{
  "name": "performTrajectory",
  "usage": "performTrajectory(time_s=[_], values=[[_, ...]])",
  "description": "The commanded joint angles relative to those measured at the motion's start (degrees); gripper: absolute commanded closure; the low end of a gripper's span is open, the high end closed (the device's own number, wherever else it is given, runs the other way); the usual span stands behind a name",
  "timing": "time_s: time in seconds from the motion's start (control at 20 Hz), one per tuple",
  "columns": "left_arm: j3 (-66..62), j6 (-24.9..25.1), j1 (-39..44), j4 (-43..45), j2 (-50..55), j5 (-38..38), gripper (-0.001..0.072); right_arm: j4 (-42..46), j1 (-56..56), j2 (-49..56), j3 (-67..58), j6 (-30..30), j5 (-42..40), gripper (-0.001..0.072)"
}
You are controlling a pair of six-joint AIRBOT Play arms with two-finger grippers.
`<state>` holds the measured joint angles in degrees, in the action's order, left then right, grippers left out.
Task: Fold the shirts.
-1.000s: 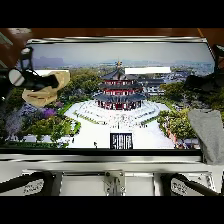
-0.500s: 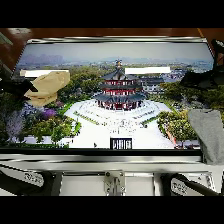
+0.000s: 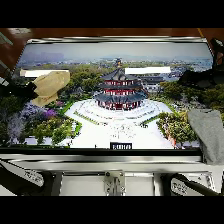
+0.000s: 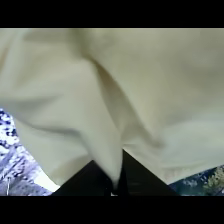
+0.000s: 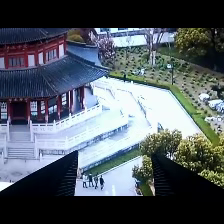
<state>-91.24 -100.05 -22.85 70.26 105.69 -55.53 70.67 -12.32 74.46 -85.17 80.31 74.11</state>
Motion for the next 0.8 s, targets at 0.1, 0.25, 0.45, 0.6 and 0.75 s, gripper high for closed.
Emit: performTrajectory(time_s=[0.1, 0.25, 0.45, 0.6, 0.75], values=[[-5.1, 12.8, 7.0, -2.4, -11.1, -1.5, 0.0663, -5.2, 0.0, 0.0, -0.1, 0.0, 0.8, 0.0134], [-9.1, 15.6, 16.5, -2.4, -24.7, -0.8, 0.0663, -10.7, 0.0, -2.3, -0.1, -0.7, -0.3, 0.0135], [-11.5, 15.3, 32.6, -3.2, -40.7, 6.5, 0.0663, -9.8, 0.0, -12.8, -0.1, -1.9, -5.7, 0.0135], [-11.5, 12.5, 43.9, -3.2, -45.7, 9.0, 0.0663, -7.2, -0.1, -22.1, -0.1, -1.8, -8.8, 0.0135], [-9.8, 12.5, 51.8, -2.5, -44.8, 3.3, 0.0663, -1.1, -0.1, -28.6, -0.1, -1.4, -5.2, 0.0134]])
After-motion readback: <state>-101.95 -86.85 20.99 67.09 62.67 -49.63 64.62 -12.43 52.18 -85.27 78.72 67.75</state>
